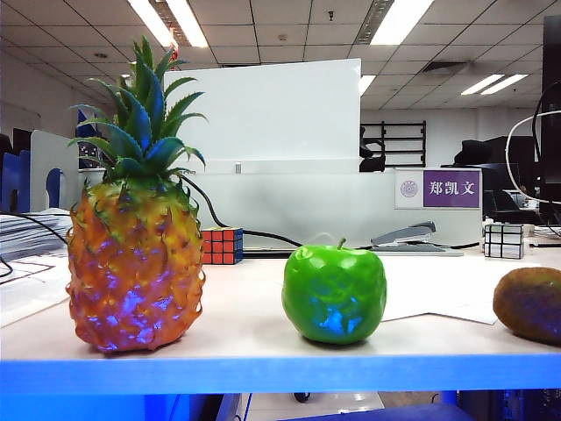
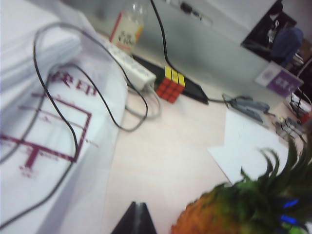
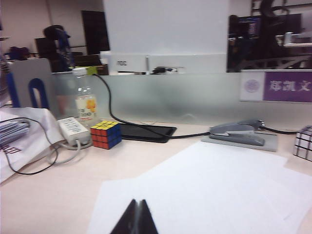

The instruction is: Arrange all the fruits from large to small from left to right in a row.

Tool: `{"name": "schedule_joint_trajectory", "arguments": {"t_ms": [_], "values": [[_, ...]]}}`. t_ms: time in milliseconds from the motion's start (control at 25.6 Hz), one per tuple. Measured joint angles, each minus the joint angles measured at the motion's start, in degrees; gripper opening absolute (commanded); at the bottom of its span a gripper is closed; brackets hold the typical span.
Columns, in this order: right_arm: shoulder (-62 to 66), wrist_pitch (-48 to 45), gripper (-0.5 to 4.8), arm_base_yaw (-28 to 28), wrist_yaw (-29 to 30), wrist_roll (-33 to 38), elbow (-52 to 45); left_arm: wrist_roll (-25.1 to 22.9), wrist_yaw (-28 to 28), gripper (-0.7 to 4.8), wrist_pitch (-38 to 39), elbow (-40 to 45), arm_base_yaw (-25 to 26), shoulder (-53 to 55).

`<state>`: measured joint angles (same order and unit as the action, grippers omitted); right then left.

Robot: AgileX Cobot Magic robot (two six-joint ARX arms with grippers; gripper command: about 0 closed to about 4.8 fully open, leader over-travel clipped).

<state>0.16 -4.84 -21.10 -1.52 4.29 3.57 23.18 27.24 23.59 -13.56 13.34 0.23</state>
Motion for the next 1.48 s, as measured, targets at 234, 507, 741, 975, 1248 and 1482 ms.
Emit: {"name": "schedule_joint_trajectory", "arguments": {"t_ms": [234, 507, 741, 975, 1248, 1482], "values": [[0.00, 0.00, -0.01, 1.57, 0.09, -0.02, 0.00, -0.02, -0.07, -0.05, 0.20, 3.85, -3.74, -0.02], [0.00, 0.00, -0.01, 4.50, 0.11, 0.00, -0.02, -0.02, -0.09, -0.05, 0.35, 7.56, -5.20, -0.02], [0.00, 0.00, 0.00, 10.99, 0.09, 0.00, -0.02, -0.02, -0.44, -0.05, -0.26, 8.94, -6.05, -0.02], [0.00, -0.20, 0.00, 15.54, 0.04, 0.00, -0.57, -0.02, -0.44, -0.05, -0.46, 9.01, -10.14, -0.02], [0.00, 0.33, 0.00, 16.70, 0.07, 0.00, -2.38, -0.02, -0.42, -0.05, -0.48, 9.03, -12.63, -0.02], [0.00, 2.60, 0.00, 16.70, 0.07, -0.02, -2.38, -0.02, -0.35, -0.06, -0.48, 9.03, -13.05, -0.02]]}}
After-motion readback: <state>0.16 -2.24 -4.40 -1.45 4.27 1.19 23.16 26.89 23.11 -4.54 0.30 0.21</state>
